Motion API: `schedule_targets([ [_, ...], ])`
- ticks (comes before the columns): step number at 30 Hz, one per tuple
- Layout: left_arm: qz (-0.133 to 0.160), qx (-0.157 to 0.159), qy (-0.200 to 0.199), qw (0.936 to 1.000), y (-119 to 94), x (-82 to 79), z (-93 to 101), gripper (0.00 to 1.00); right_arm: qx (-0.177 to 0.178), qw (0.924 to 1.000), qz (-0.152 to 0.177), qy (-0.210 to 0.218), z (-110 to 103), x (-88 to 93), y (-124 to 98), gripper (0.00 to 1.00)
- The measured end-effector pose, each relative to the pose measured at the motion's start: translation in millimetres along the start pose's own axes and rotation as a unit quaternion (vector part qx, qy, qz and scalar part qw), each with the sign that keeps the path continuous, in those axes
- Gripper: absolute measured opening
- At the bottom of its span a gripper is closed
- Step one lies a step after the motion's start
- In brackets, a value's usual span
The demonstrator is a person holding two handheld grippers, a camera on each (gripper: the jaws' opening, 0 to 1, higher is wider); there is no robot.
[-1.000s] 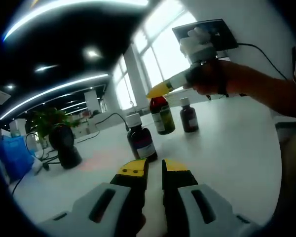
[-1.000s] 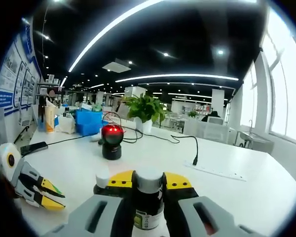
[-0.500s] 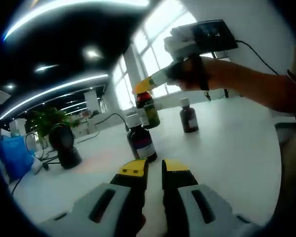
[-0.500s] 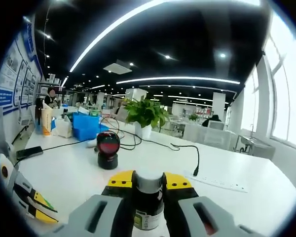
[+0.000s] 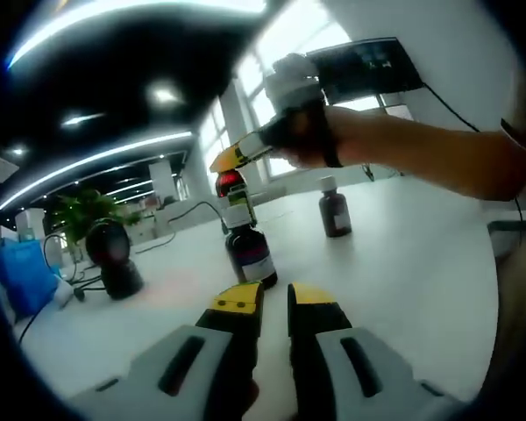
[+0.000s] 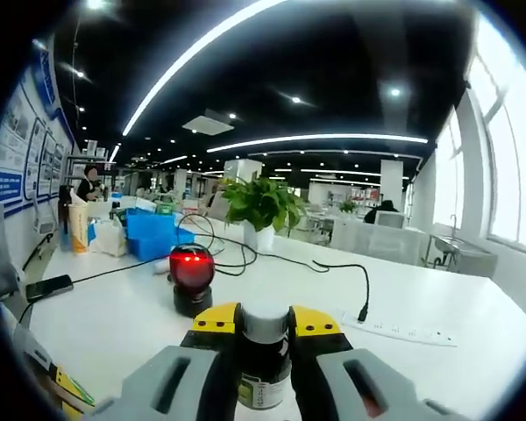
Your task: Rotate the medicine bottle to make it face forward pick up the medicine bottle inspect the drug traceability code place the medicine on the table
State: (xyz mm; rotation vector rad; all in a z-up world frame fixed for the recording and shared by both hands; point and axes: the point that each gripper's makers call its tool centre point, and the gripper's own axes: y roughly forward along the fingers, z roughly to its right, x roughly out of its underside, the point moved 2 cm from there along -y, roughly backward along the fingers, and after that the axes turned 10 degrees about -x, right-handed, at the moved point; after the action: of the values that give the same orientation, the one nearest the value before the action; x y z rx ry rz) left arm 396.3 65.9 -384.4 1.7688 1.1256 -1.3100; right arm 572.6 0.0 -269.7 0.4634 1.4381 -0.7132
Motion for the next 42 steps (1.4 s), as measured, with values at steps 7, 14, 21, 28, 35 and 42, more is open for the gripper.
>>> schedule_targets([
  [7,0.0,0.001,-0.004,1.0,-1.4,-0.7,1.0,0.03,-0.017,0.9998,0.006,-0.003,-8.6,-13.2,22.6,0.16],
  [14,0.001,0.004,-0.012,0.9999,-1.8,-1.6,1.8,0.03,-0.035,0.9994,0.002,0.003,-19.4,-14.2,42.9,0.16],
  [21,0.002,0.005,-0.013,0.9999,-2.6,-1.8,2.1,0.03,-0.061,0.9981,-0.004,0.0,-32.0,-16.3,64.9,0.16],
  [28,0.001,0.006,-0.015,0.9999,-2.5,-1.6,2.8,0.03,-0.07,0.9973,-0.006,-0.019,-42.0,-28.5,84.5,0.16],
  [35,0.003,0.008,-0.017,0.9998,-2.3,-2.2,3.2,0.03,-0.082,0.9965,-0.012,-0.005,-50.2,-23.7,103.5,0.16],
  [42,0.003,0.008,-0.019,0.9998,-1.9,-2.3,3.8,0.03,-0.091,0.9955,-0.028,-0.002,-56.8,-14.4,122.5,0.16],
])
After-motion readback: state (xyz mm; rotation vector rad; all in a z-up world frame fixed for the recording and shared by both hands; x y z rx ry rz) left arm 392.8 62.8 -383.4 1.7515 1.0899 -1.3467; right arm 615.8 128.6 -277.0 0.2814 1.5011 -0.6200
